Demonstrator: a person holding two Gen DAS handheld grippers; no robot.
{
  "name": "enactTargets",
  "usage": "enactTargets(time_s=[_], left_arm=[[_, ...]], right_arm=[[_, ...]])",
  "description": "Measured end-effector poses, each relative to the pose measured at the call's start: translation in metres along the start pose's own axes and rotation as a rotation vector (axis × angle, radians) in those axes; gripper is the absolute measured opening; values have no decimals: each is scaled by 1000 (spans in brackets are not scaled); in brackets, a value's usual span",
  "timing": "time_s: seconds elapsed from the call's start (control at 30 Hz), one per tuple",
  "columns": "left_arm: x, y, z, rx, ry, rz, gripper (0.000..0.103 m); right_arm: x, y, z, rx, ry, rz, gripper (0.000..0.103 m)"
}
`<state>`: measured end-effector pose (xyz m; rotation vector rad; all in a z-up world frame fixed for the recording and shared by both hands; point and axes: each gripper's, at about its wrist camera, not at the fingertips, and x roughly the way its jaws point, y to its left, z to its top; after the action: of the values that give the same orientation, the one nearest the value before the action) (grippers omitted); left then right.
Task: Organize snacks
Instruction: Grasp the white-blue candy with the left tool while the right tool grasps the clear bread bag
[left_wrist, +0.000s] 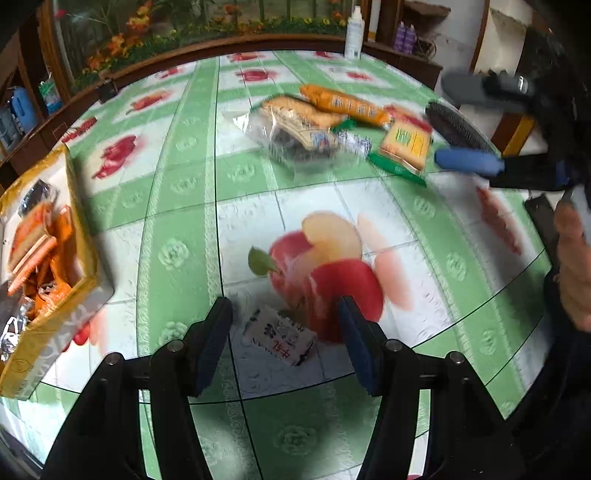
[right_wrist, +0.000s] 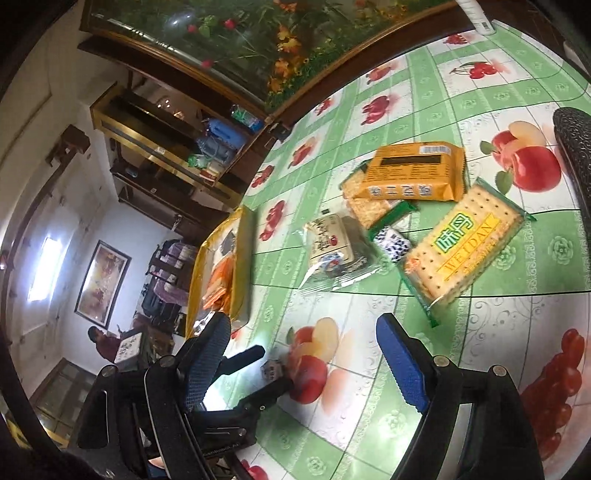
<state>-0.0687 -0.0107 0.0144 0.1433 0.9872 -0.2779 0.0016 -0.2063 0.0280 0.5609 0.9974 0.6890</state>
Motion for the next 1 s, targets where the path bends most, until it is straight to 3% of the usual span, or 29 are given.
enactTargets(time_s=[0.07, 0.13, 0.4, 0.6, 0.67, 0.73, 0.77, 0.8, 1.0], left_arm=[[-3, 2, -4, 9, -16, -17, 55], [-5, 7, -5, 8, -37, -10, 31], [-11, 43, -14, -92, -66, -85, 31], [-15, 52, -21, -90, -76, -132, 31], [-19, 52, -23, -79, -85, -132, 34], [-19, 52, -25, -73, -80, -139, 52], [-19, 53, -26, -74, -78, -128, 59], [-19, 54, -27, -73, -77, -121, 67], [-20, 55, -32, -63, -87, -137, 67]], right_arm=[[0, 0, 0, -7, -14, -15, 83], [3, 3, 1, -34, -29, -59, 83], [39, 35, 24, -144, -10, -179, 83], [95, 34, 39, -189, 85, -326, 83], [109, 29, 38, -205, 107, -365, 83], [112, 28, 36, -227, 105, -370, 81], [112, 29, 35, -239, 101, -375, 72], [111, 29, 34, -242, 103, -367, 70], [104, 30, 26, -247, 93, -326, 61]])
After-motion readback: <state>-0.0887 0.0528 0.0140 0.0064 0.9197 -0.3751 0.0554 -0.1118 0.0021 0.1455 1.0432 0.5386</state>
